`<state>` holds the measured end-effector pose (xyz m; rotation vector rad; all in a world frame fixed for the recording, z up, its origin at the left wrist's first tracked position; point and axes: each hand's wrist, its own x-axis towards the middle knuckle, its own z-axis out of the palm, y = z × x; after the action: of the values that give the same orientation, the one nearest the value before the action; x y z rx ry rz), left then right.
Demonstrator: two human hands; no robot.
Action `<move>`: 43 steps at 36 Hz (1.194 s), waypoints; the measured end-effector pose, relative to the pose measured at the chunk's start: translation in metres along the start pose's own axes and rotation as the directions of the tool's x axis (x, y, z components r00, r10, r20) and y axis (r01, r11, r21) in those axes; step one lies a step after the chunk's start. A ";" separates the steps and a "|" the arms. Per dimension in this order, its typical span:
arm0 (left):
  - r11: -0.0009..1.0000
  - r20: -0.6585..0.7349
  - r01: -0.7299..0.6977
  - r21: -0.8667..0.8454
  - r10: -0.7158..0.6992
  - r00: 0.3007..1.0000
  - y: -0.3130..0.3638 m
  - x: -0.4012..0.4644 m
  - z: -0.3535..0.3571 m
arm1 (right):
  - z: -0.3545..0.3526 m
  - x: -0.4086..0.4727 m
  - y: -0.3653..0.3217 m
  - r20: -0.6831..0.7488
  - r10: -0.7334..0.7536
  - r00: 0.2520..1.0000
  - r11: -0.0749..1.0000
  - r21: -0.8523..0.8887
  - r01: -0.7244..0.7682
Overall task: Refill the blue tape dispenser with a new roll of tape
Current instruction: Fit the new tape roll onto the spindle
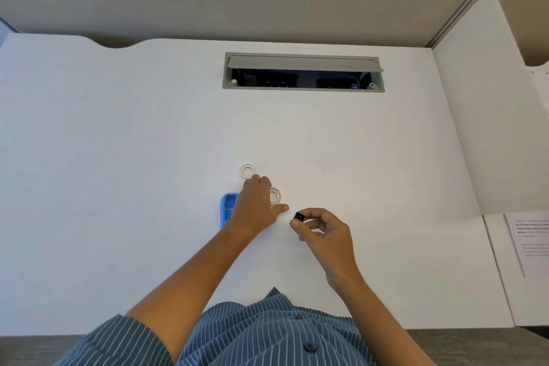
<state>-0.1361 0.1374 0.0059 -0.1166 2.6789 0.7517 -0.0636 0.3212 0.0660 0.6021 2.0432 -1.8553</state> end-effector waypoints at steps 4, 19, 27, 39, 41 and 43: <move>1.000 -0.019 0.021 -0.006 -0.021 1.000 0.002 0.000 0.003 | -0.003 -0.001 0.004 -0.013 -0.012 1.000 1.000 0.009 0.012; 0.920 -0.082 -0.101 -0.380 0.075 0.994 0.003 -0.032 -0.017 | -0.007 -0.003 -0.001 -0.032 -0.045 0.998 0.998 0.052 0.046; 0.815 -0.171 -0.176 -0.553 0.096 0.981 0.011 -0.072 -0.040 | -0.003 -0.012 -0.013 0.006 -0.092 0.996 0.986 0.141 0.091; 0.715 -0.137 -0.141 -0.685 0.063 0.989 0.015 -0.109 -0.054 | 0.003 -0.032 -0.034 0.047 -0.204 0.978 0.965 0.177 0.192; 0.702 -0.136 -0.132 -0.700 0.050 0.989 0.015 -0.113 -0.056 | 0.004 -0.035 -0.035 0.066 -0.214 0.975 0.961 0.192 0.198; 0.695 -0.139 -0.129 -0.707 0.042 0.989 0.016 -0.118 -0.058 | 0.005 -0.037 -0.035 0.078 -0.219 0.973 0.961 0.191 0.201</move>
<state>-0.0470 0.1195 0.1017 -0.2313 2.3269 1.8432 -0.0496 0.3097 0.1145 0.3391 1.9529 -2.1644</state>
